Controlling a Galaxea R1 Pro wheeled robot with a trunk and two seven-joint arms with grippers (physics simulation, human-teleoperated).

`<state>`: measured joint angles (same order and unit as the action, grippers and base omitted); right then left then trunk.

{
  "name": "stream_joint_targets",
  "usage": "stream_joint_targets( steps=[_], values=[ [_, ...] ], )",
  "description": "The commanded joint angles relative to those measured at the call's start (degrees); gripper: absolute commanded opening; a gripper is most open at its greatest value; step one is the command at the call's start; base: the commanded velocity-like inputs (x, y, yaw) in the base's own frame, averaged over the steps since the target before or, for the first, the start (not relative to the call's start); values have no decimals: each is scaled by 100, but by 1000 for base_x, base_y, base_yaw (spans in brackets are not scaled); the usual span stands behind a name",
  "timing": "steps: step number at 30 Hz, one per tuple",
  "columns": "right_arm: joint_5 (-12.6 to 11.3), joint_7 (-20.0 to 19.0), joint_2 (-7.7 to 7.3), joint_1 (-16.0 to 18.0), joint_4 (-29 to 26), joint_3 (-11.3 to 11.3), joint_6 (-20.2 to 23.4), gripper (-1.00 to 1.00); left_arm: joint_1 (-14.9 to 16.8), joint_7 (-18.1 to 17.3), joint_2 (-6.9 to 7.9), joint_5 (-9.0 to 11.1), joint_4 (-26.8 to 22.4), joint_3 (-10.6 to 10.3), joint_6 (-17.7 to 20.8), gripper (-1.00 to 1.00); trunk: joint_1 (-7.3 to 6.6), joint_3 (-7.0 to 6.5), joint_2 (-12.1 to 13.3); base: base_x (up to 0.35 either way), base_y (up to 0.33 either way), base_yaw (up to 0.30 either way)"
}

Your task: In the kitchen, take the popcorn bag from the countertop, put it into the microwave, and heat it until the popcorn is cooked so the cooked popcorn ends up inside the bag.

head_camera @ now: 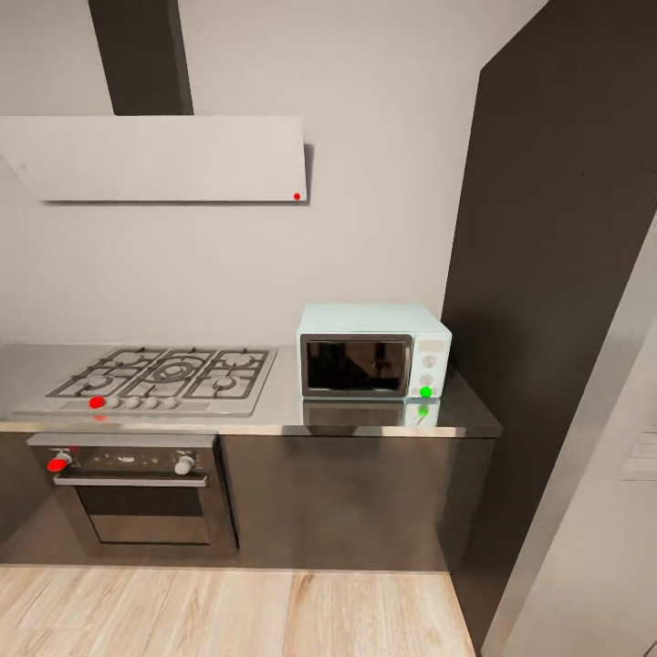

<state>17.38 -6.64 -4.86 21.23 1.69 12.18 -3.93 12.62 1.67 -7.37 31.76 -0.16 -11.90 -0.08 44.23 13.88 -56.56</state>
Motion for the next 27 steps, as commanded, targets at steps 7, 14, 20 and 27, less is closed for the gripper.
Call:
stream_joint_targets(
  steps=[7,14,20,27],
  values=[
    [31,-1,16,-1108,27,73,-388,-100,3,17,-2,36,-1,-49,-1,100,1,7,-5,0,0,0],
    [-419,66,135,-1490,15,347,-635,-100,3,35,930,-82,-54,-66,-467,100,1,7,-5,0,0,0],
    [-422,66,135,-1490,15,347,-631,-100,3,34,930,-82,-54,-66,-467,100,1,7,-5,0,0,0],
    [-419,66,135,-1490,15,347,-633,-100,3,34,930,-97,-54,-66,-467,100,1,7,-5,0,0,0]
  ],
)
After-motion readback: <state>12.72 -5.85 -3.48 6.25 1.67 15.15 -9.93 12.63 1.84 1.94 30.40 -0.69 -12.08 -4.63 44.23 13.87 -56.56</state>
